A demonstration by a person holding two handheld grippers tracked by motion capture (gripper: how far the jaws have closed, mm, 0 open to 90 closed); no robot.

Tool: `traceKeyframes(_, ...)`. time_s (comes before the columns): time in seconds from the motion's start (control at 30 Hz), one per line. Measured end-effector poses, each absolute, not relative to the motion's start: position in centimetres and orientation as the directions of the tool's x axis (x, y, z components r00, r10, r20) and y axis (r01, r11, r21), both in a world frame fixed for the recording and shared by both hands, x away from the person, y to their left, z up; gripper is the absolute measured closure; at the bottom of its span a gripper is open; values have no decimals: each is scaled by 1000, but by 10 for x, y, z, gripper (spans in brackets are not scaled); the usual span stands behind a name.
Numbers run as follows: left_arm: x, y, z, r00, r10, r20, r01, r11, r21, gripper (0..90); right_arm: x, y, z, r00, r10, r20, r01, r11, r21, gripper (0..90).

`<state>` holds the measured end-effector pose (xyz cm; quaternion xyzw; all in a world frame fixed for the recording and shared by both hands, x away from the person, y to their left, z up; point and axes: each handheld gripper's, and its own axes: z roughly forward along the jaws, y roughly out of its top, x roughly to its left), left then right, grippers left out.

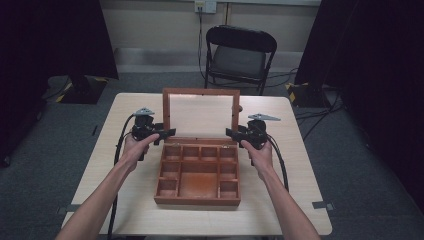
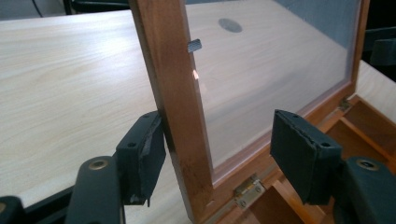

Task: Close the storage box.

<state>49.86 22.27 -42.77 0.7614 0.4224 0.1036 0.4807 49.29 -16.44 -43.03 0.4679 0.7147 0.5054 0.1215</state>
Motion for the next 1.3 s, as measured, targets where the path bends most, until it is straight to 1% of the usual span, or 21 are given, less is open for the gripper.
traceKeyframes(0.27,489,224,-421,643,728,-238,516,-182,837,368,483,-167,-423,-545,787,288,534,61,843,429)
traceKeyframes(0.37,483,224,-418,652,728,-212,495,-197,847,369,479,-167,-422,-550,788,276,526,71,847,437)
traceKeyframes(0.47,481,224,-415,645,735,-208,484,-182,856,406,477,-167,-421,-547,790,277,527,68,847,455)
traceKeyframes(0.7,481,226,-415,641,738,-210,481,-173,859,449,477,-170,-423,-540,794,279,523,57,850,504)
traceKeyframes(0.93,481,226,-416,637,742,-208,480,-171,860,479,478,-170,-424,-539,798,271,516,58,854,523)
traceKeyframes(0.97,481,227,-415,638,742,-205,478,-173,861,491,479,-170,-424,-538,799,269,515,59,855,538)
traceKeyframes(1.07,479,227,-415,638,743,-203,476,-172,863,493,479,-170,-423,-534,801,273,515,52,856,518)
traceKeyframes(1.1,478,227,-415,642,741,-200,471,-175,864,493,481,-170,-422,-522,807,277,517,41,855,449)
traceKeyframes(1.23,477,228,-415,649,736,-193,467,-186,865,504,483,-171,-420,-521,805,283,513,30,858,432)
traceKeyframes(1.3,476,228,-415,646,735,-205,471,-173,865,510,482,-170,-418,-516,808,285,511,23,859,440)
